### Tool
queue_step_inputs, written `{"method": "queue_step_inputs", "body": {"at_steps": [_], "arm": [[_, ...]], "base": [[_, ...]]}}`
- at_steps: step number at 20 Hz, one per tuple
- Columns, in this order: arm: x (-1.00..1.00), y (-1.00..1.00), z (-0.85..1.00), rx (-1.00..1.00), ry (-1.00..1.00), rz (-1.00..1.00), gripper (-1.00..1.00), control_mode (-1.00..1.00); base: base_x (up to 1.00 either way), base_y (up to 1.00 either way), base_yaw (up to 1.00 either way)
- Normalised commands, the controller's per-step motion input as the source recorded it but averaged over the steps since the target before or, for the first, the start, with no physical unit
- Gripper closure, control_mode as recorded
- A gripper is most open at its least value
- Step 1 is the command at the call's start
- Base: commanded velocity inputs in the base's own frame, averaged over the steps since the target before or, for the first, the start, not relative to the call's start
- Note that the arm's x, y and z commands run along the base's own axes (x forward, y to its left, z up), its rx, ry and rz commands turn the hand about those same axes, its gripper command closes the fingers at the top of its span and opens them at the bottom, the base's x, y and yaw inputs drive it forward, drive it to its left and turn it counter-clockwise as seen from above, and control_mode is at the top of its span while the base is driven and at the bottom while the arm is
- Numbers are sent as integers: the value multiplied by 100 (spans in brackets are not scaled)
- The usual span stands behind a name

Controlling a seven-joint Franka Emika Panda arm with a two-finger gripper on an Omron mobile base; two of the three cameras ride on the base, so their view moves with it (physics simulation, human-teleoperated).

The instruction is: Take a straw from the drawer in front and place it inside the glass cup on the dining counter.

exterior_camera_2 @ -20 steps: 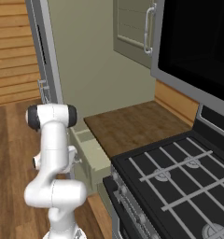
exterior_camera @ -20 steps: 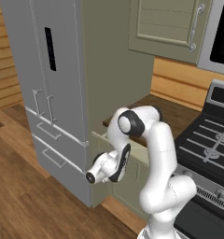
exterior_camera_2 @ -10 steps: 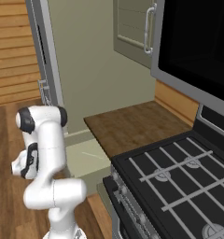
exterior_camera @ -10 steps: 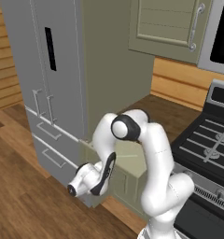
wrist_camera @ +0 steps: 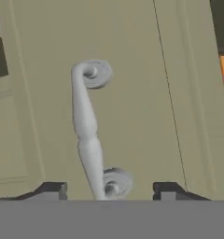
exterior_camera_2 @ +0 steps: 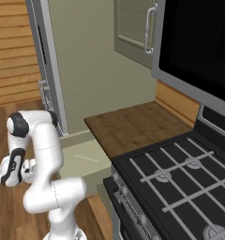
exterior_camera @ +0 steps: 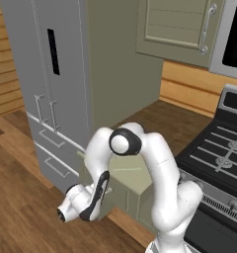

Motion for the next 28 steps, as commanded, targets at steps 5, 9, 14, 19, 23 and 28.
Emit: {"method": "queue_step_inputs", "body": {"at_steps": [5,9,14,19,23,28], "arm": [[-76,-1,89,0,-31,0,-100,-100],[-55,0,100,1,-15,-1,-100,-100],[-38,-11,100,11,-9,-6,-100,-100],[-26,-25,100,24,-8,-4,-100,-100],[-10,-36,92,31,-9,0,-100,-100],[-1,-51,51,40,-19,3,-100,-100]], "base": [[0,0,0],[0,0,0],[0,0,0],[0,0,0],[0,0,0],[0,0,0]]}}
